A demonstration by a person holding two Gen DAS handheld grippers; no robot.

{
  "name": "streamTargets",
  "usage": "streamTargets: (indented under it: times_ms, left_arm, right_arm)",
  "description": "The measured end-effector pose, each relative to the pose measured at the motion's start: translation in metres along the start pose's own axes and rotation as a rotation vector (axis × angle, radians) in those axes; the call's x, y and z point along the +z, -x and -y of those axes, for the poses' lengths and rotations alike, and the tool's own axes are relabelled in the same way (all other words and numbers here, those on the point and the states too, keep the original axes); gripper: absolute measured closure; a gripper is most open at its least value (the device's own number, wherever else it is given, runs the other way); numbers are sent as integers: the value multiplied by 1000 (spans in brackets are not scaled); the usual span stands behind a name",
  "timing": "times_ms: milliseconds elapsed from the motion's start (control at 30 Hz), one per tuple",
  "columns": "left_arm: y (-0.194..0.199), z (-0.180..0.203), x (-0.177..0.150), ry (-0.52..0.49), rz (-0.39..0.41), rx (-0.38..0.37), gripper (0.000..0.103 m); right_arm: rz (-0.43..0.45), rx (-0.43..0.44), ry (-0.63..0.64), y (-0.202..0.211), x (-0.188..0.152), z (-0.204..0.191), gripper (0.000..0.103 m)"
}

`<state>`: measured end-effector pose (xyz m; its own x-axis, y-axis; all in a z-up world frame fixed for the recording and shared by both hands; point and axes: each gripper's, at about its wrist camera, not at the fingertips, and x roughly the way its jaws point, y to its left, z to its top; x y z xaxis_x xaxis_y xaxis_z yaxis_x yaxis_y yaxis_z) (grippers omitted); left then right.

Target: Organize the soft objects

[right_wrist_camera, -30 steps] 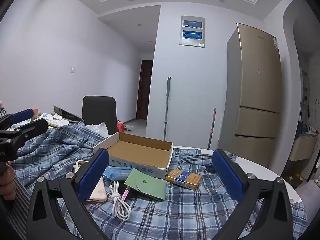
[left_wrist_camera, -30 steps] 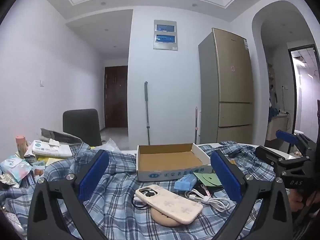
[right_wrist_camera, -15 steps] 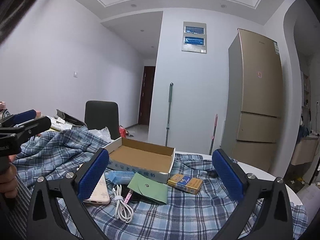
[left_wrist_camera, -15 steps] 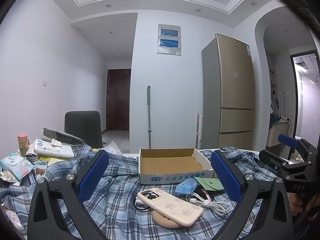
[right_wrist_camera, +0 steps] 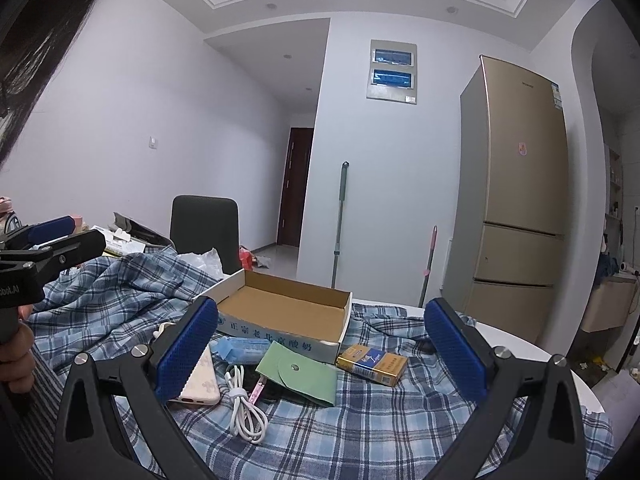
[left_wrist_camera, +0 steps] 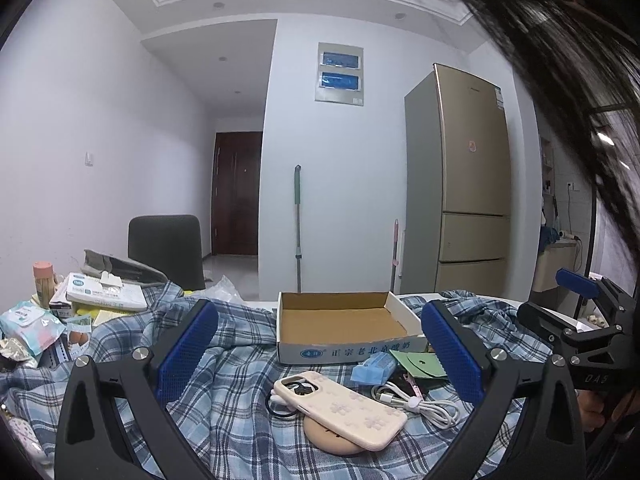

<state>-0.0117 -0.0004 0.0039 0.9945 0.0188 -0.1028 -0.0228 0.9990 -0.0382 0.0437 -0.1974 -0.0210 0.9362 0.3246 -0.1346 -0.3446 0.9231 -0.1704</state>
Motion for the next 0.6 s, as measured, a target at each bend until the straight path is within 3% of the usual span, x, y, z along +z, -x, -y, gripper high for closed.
streamTargets:
  times_ms: [600]
  left_arm:
    - [2, 11, -4, -37, 21, 26, 0]
  right_arm:
    - [-17, -3, -6, -2, 0, 2, 0]
